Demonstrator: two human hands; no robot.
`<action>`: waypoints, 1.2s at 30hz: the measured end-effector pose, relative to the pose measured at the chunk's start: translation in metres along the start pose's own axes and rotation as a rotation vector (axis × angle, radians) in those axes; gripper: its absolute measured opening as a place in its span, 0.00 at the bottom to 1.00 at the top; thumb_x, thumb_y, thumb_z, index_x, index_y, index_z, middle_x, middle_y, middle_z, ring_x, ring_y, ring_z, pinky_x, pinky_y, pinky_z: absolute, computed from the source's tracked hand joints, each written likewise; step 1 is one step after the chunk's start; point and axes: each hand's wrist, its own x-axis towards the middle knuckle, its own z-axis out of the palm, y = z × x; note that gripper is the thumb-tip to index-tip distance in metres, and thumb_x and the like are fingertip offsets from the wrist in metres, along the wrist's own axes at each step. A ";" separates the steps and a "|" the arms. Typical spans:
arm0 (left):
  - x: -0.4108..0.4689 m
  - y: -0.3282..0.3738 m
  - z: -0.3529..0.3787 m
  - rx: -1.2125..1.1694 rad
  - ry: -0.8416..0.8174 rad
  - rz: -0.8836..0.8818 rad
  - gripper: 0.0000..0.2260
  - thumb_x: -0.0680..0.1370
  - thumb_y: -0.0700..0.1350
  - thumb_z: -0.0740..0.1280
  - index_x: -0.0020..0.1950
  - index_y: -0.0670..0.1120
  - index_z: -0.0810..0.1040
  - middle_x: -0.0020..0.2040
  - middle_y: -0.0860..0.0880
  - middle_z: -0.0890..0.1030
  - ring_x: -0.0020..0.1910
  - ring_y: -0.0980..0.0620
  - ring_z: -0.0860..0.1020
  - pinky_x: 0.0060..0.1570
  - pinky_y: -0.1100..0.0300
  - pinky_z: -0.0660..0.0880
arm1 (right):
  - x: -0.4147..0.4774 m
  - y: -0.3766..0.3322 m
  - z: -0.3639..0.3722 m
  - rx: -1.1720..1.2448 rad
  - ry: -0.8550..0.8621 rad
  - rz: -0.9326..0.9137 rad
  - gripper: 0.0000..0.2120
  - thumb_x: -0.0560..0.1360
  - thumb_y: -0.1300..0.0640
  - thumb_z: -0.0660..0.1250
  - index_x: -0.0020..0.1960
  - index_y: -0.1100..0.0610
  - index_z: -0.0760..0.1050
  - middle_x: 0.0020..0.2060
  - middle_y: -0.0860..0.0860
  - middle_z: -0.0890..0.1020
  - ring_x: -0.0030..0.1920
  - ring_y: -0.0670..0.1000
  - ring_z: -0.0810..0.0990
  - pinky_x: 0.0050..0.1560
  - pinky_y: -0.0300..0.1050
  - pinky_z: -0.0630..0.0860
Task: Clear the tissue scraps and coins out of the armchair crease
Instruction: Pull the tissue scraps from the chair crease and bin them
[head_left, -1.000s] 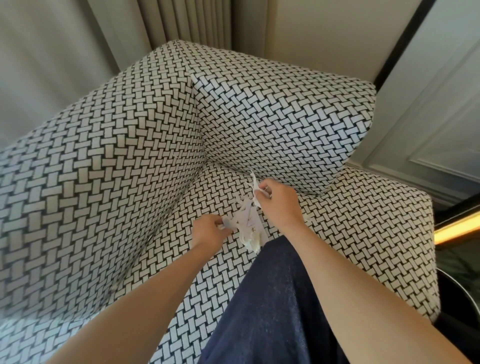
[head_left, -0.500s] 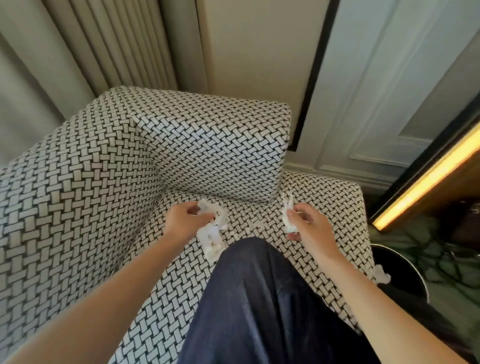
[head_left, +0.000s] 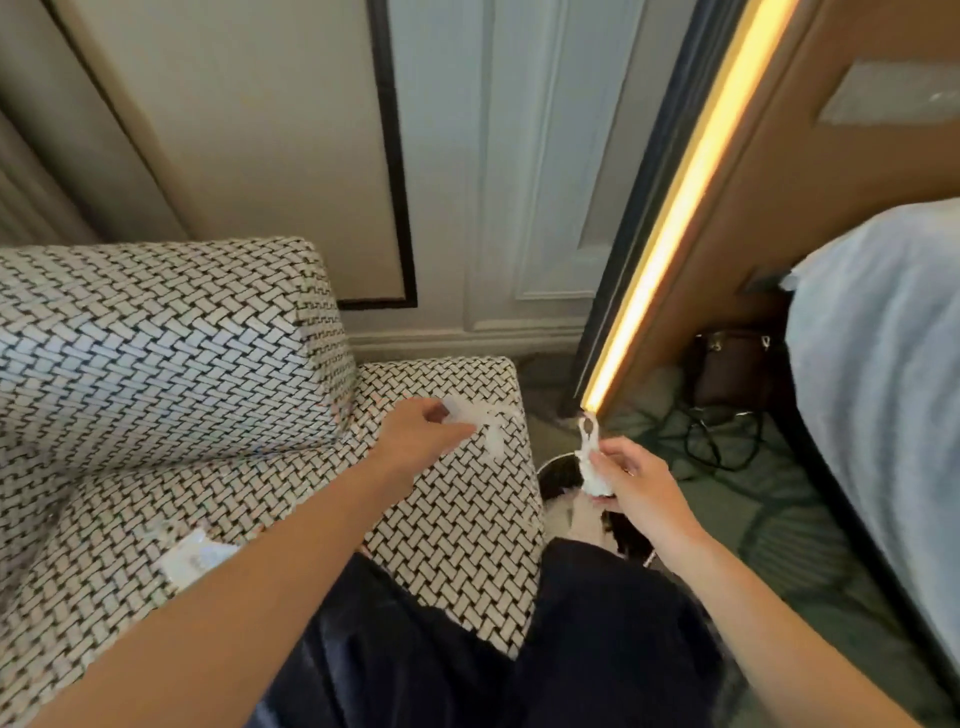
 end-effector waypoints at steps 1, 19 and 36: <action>0.005 0.004 0.017 0.005 -0.036 -0.019 0.08 0.73 0.42 0.72 0.51 0.47 0.77 0.46 0.51 0.80 0.44 0.56 0.78 0.42 0.66 0.72 | 0.002 0.006 -0.011 0.007 0.015 0.027 0.04 0.78 0.58 0.64 0.49 0.54 0.78 0.45 0.54 0.80 0.46 0.52 0.81 0.42 0.43 0.81; 0.048 0.016 0.157 0.046 -0.184 -0.149 0.17 0.70 0.37 0.74 0.58 0.44 0.78 0.53 0.47 0.79 0.54 0.49 0.77 0.57 0.55 0.76 | 0.038 0.073 -0.060 -0.017 0.269 0.265 0.05 0.78 0.57 0.63 0.44 0.53 0.77 0.40 0.51 0.81 0.33 0.50 0.80 0.47 0.51 0.80; 0.025 0.022 0.156 0.057 -0.358 -0.160 0.13 0.77 0.43 0.67 0.61 0.48 0.77 0.58 0.47 0.78 0.54 0.52 0.75 0.49 0.61 0.71 | 0.028 0.052 -0.067 0.115 -0.054 0.375 0.14 0.82 0.48 0.54 0.65 0.47 0.68 0.63 0.49 0.73 0.58 0.52 0.77 0.60 0.50 0.75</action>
